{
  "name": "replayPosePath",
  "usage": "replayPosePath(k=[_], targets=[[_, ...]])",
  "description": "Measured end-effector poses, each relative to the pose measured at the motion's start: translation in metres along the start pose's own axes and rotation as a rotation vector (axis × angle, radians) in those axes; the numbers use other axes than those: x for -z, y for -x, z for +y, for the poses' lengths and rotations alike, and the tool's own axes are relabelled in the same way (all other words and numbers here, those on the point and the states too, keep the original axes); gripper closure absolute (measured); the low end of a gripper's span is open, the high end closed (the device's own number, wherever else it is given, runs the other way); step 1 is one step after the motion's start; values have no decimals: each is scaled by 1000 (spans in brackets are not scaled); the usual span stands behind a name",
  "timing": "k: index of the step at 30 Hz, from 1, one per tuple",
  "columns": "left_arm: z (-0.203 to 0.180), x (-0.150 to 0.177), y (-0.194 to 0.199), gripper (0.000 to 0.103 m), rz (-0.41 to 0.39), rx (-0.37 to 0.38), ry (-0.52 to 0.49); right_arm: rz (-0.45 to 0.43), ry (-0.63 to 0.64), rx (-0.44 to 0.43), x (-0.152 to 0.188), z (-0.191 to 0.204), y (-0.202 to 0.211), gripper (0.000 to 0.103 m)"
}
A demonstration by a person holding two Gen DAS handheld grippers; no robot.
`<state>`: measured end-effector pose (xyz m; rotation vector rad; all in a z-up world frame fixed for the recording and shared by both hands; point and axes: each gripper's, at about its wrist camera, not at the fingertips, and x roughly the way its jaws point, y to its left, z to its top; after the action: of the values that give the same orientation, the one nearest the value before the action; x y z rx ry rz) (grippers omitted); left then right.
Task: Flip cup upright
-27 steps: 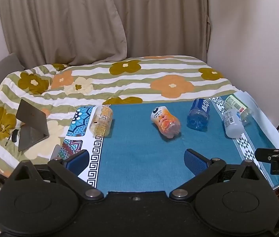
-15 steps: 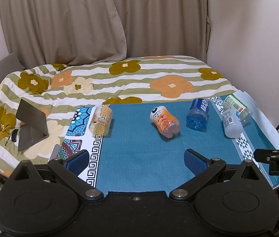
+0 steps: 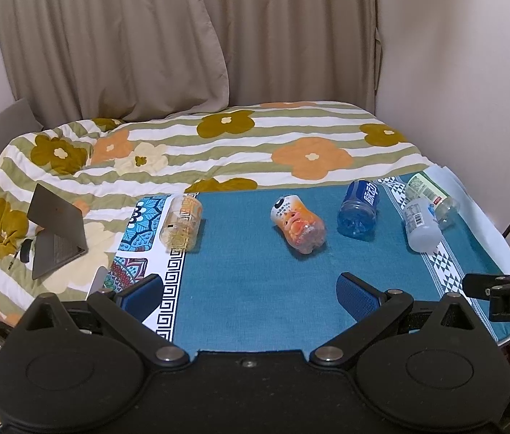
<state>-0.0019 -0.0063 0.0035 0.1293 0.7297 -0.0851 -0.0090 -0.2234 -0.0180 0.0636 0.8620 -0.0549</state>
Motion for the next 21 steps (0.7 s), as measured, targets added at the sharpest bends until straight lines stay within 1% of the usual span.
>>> replayPosePath(k=[14,21], targets=[[-3,-4,-1,0,6,4,-2,-3,-4,-2,-1,-2,-1,0],[-8,-9,-1,0,15,9,-2,10,-10,-5,-2,-3,-1,0]])
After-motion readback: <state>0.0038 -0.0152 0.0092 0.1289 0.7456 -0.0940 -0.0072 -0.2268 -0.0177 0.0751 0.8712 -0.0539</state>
